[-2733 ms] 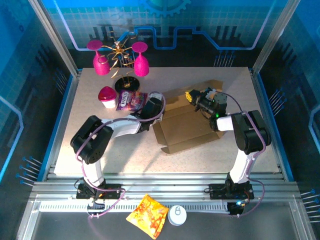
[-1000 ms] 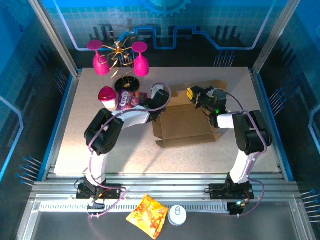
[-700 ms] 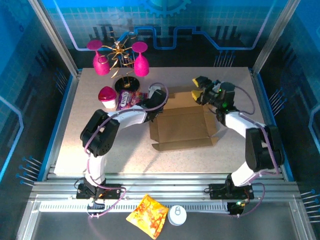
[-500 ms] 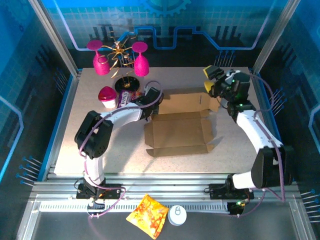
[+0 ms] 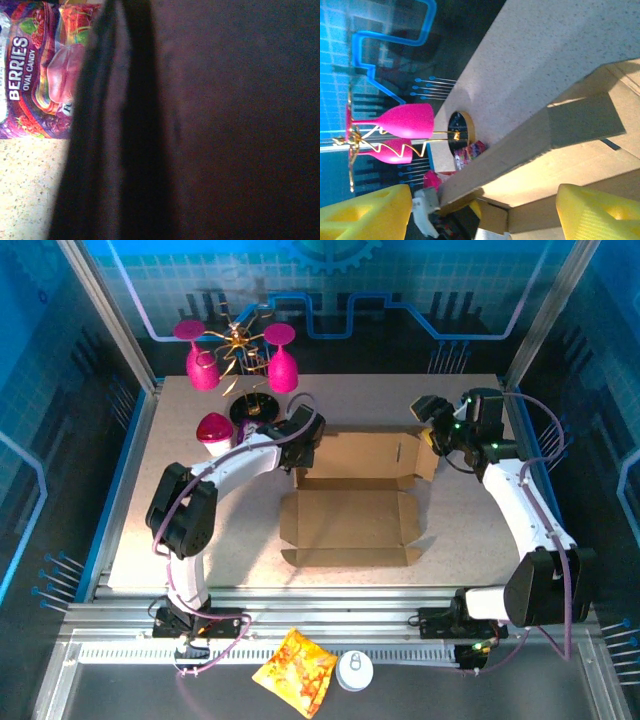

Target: Fold the paper box

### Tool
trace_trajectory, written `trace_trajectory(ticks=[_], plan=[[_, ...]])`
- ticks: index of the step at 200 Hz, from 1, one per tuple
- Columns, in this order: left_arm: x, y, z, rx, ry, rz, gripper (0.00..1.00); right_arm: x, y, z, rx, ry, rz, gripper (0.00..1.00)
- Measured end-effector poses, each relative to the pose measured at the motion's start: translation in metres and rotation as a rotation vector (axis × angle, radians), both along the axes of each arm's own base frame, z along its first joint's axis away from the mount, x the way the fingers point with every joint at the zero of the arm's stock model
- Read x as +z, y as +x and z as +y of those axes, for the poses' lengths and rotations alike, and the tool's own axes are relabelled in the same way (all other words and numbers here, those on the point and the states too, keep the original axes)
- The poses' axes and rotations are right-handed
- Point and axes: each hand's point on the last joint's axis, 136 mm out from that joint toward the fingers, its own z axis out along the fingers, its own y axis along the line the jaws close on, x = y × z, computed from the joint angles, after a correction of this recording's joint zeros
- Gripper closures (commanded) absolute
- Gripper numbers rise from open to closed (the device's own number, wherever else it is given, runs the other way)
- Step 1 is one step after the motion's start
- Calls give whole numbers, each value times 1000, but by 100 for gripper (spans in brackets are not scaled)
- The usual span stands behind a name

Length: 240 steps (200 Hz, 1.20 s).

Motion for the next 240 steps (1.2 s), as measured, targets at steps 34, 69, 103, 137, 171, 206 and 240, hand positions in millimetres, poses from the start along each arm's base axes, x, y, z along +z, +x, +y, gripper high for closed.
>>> trace_trajectory(ticks=[34,69,103,137,171,206,240], plan=[[7,1,0,1,5,6,100,-8,-4,-3,-14,-16,41,34],[10,0,1,3,13,14,100,-3,10,-5,-29,-18,55,38],[13,2,0,2,11,11,100,-14,34,-9,-20,-51,81,37],[13,6,-2,4,11,5,100,-46,46,-12,14,-79,148,36],[13,7,-3,4,12,6,100,-65,49,-5,56,-51,195,36],[10,7,-3,3,14,11,100,-62,50,2,69,-6,191,43],[8,7,-3,3,16,15,100,-60,52,10,67,57,186,49]])
